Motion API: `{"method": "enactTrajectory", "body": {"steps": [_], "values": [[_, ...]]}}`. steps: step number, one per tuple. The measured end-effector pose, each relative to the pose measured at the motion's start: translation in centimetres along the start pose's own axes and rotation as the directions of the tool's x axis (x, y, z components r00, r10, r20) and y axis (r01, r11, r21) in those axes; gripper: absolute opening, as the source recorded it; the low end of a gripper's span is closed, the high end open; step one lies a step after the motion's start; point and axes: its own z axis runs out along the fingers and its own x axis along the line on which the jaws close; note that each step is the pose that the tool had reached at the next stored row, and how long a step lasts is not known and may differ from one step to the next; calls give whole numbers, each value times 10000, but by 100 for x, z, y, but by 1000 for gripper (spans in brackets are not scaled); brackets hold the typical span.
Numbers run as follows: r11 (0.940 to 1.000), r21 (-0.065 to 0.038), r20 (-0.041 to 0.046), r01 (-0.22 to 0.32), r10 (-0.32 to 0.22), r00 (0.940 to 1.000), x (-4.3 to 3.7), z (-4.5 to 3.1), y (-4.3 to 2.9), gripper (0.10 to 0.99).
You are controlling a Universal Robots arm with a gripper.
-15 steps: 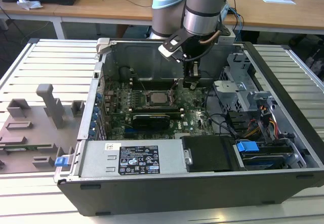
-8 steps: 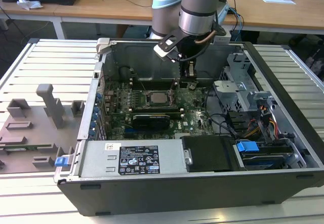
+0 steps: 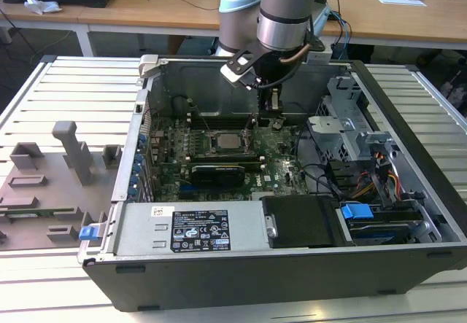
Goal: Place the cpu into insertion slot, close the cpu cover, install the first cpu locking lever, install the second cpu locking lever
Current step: 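Close the cpu cover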
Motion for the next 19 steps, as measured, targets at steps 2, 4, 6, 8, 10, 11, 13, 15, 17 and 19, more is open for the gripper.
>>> {"method": "enactTrajectory", "body": {"steps": [2, 4, 6, 8, 10, 11, 13, 15, 17, 19], "values": [[10000, 0, 1, 1, -1, 10000, 0, 0, -25, 106], [10000, 0, 1, 1, -1, 10000, -1, 0, -58, 106], [10000, 0, 0, 2, -2, 10000, -2, 0, -98, 106], [10000, 0, 1, 1, -1, 10000, -2, 0, -137, 106], [10000, 0, 1, 2, -2, 10000, -2, 0, -164, 106], [10000, 0, 0, 2, -2, 10000, -3, 0, -178, 106], [10000, -1, 0, 2, -2, 10000, -3, 0, -207, 106], [10000, 0, 1, 1, -1, 10000, -3, 0, -234, 106], [10000, 0, 0, 1, -1, 10000, -3, 0, -256, 106], [10000, 0, 0, 2, -2, 10000, -4, 1, -277, 106]]}}
